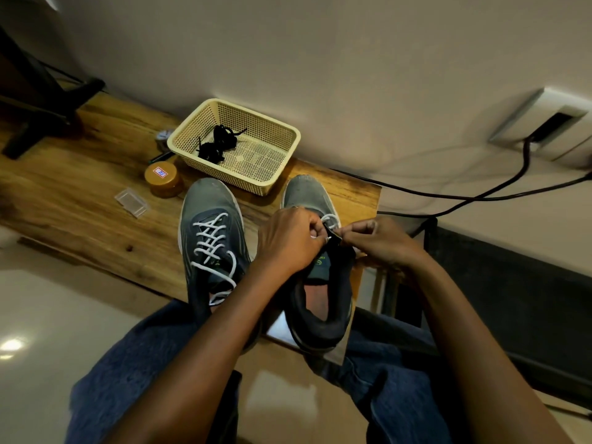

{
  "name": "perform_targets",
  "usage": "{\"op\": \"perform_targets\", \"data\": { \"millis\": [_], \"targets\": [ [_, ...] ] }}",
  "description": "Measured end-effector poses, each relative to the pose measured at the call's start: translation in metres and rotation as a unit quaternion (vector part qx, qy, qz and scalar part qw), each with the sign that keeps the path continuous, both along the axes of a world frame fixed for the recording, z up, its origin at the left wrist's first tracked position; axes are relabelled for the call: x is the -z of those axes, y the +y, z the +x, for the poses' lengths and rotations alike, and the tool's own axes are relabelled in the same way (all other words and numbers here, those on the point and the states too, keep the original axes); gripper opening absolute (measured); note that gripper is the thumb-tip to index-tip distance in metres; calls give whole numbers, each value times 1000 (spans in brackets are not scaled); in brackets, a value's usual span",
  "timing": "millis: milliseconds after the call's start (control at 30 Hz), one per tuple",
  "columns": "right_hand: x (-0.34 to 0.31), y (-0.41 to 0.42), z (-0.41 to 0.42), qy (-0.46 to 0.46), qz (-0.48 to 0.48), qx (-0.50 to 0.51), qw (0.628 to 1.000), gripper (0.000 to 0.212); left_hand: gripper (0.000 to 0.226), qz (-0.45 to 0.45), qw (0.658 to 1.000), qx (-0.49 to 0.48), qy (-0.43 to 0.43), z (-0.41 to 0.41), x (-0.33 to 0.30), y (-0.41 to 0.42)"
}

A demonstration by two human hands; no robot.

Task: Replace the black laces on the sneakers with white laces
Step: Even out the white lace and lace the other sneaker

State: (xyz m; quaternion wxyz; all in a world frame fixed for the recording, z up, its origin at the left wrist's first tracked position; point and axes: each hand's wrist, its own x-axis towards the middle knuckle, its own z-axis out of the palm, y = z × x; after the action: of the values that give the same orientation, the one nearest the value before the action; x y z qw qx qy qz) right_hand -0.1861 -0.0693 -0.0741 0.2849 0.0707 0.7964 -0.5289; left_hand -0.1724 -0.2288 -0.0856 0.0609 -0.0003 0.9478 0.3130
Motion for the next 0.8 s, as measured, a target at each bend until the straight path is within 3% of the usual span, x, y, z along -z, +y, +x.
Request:
{"op": "perform_targets", "data": {
  "millis": [267, 800],
  "targets": [
    [-1, 1, 1, -2, -13, 9, 1000, 14, 8, -2, 1000, -4, 5, 3, 2, 7],
    [0, 0, 4, 124, 54, -80, 988, 10, 8, -37, 998, -3, 53, 7, 6, 16]
  ]
}}
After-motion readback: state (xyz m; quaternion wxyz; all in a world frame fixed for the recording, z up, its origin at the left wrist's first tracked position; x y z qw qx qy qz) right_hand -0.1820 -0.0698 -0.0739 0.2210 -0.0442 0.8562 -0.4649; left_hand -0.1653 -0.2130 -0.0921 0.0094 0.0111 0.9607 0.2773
